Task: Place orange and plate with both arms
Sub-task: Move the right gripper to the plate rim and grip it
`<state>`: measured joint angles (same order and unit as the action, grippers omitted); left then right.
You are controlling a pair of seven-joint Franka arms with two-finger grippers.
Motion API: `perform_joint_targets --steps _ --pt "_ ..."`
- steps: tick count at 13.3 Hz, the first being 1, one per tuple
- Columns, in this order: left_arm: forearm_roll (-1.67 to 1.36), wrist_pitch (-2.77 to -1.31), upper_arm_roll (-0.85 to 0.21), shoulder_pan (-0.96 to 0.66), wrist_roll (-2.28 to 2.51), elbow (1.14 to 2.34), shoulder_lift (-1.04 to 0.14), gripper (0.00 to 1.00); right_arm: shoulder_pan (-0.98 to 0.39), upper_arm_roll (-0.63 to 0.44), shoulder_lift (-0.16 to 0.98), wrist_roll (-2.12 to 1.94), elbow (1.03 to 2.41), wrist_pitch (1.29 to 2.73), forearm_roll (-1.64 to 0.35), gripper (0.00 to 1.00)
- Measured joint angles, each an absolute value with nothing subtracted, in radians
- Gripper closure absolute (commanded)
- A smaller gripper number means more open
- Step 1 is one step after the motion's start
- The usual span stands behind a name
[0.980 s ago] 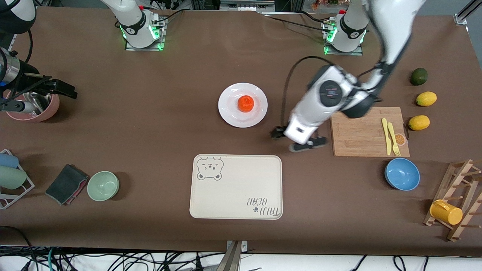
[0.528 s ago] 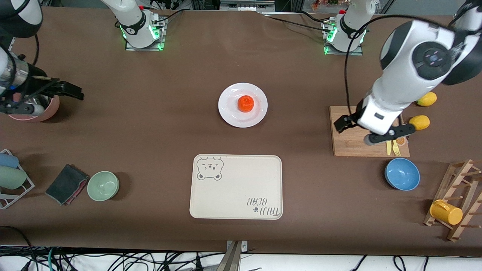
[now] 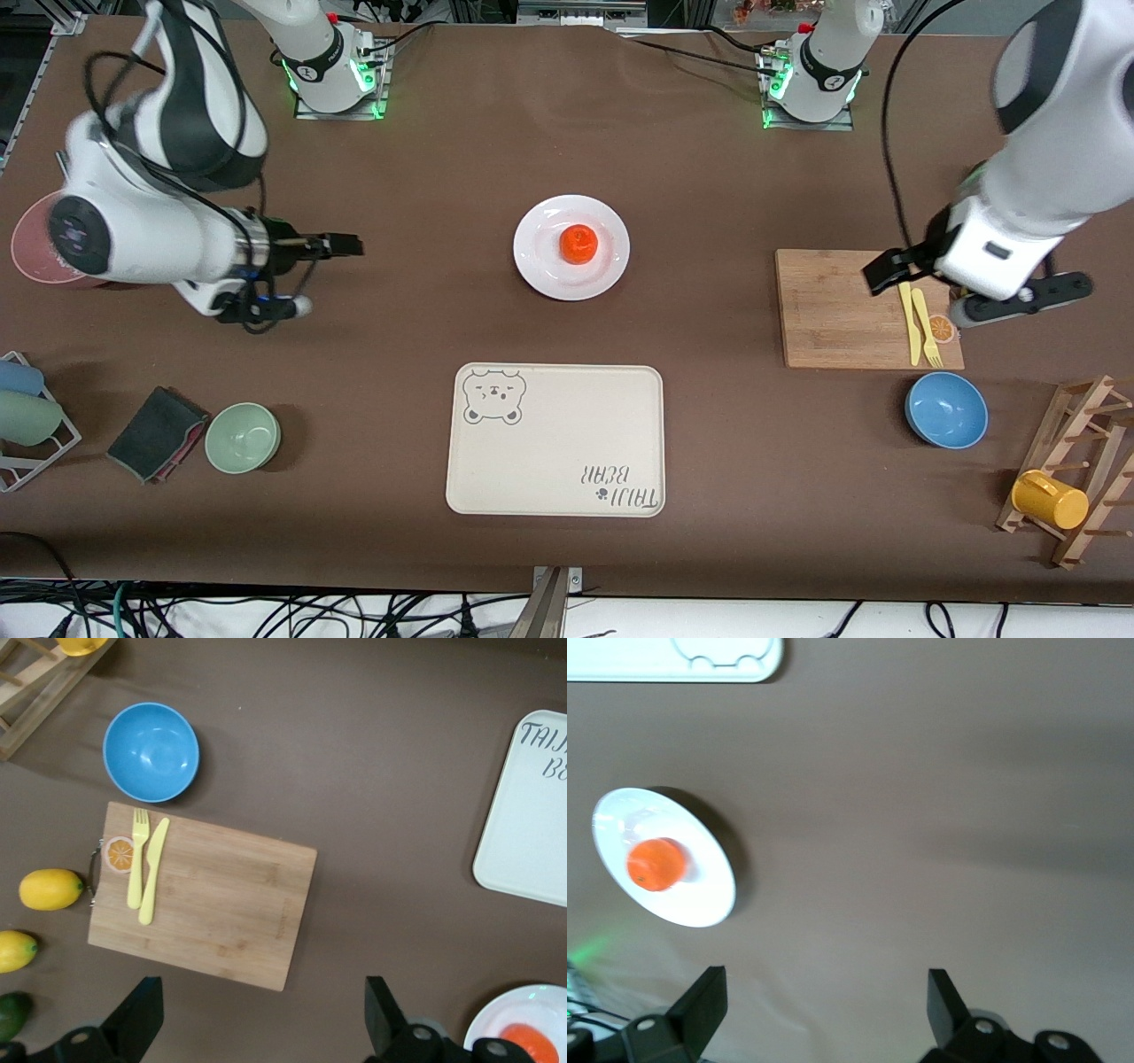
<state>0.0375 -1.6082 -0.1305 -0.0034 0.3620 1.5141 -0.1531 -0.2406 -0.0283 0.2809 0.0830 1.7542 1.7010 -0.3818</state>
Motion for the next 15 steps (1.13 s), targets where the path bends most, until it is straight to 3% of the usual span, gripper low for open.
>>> perform_joint_targets --steps 2,5,9,13,15 --pt "0.01 -1.549 -0.011 -0.06 0.29 1.516 -0.106 0.0 -0.242 -0.002 0.265 0.063 1.891 1.845 -0.492 0.0" --pt "0.009 -1.529 -0.002 -0.075 0.289 1.519 -0.084 0.0 -0.24 0.063 0.202 -0.02 2.136 2.091 -0.708 0.0" --pt "-0.005 -1.529 0.003 -0.074 0.294 1.524 -0.087 0.0 -0.244 0.287 0.192 -0.058 2.328 2.461 -1.034 0.0" --pt "-0.08 -1.534 0.009 -0.048 0.293 1.528 -0.089 0.0 -0.252 0.353 0.274 -0.407 2.36 2.542 -1.498 0.0" --pt "-0.107 -1.536 0.01 -0.048 0.293 1.53 -0.091 0.0 -0.261 0.353 0.325 -0.543 2.356 2.542 -1.627 0.0"
